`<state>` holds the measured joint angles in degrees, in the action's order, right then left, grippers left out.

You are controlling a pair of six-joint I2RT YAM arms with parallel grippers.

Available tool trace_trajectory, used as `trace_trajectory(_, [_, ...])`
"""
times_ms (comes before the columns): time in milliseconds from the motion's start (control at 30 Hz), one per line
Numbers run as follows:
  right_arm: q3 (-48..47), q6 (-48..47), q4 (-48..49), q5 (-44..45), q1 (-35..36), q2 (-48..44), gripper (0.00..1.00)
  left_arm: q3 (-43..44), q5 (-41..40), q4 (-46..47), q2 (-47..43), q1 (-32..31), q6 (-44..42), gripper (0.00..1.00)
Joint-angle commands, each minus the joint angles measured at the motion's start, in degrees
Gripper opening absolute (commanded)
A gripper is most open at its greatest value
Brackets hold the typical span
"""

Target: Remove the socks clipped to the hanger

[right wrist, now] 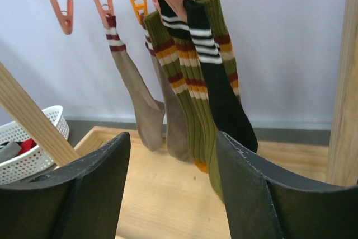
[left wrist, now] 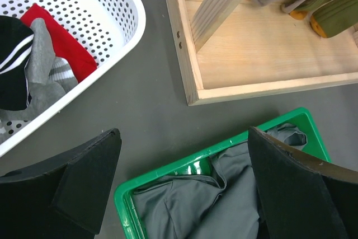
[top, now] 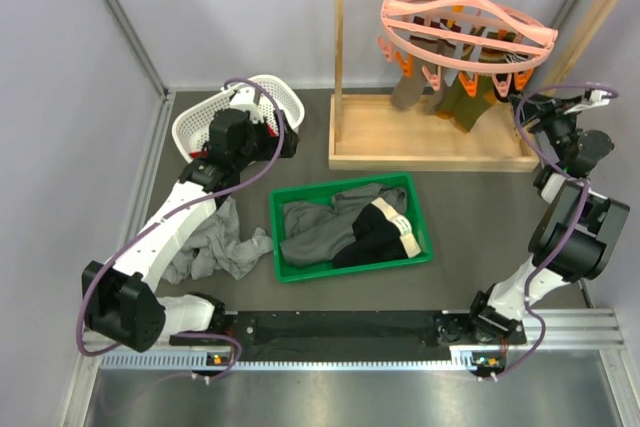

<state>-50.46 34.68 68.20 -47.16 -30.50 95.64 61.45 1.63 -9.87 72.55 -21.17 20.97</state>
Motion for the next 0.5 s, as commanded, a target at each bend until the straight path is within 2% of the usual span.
trace_trajectory(0, [-7.11, 0.57, 11.88, -3.47, 0.35, 1.84, 0.64, -0.19, -0.48, 3.45, -1.98, -0.19, -0.58, 0.99])
trace_trajectory(100, [-9.21, -5.04, 4.07, -1.02, 0.53, 1.05, 0.65, -0.19, -0.31, 3.54, -2.06, -0.10, -0.49, 0.99])
trace_trajectory(133, [-9.83, -9.23, -2.40, -0.22, 0.88, 0.87, 0.66, -0.28, -0.40, 3.54, -2.07, -0.19, -0.49, 0.99])
trace_trajectory(233, [-11.94, -14.53, -9.38, 1.63, 1.58, 0.43, 0.68, -0.37, -0.31, 3.63, -2.15, -0.10, -0.32, 0.99])
trace_trajectory(467, [-15.63, -13.93, -8.71, 0.05, 2.11, 5.00, 0.68, -0.19, -0.31, 3.63, -2.42, -0.10, -0.32, 0.99])
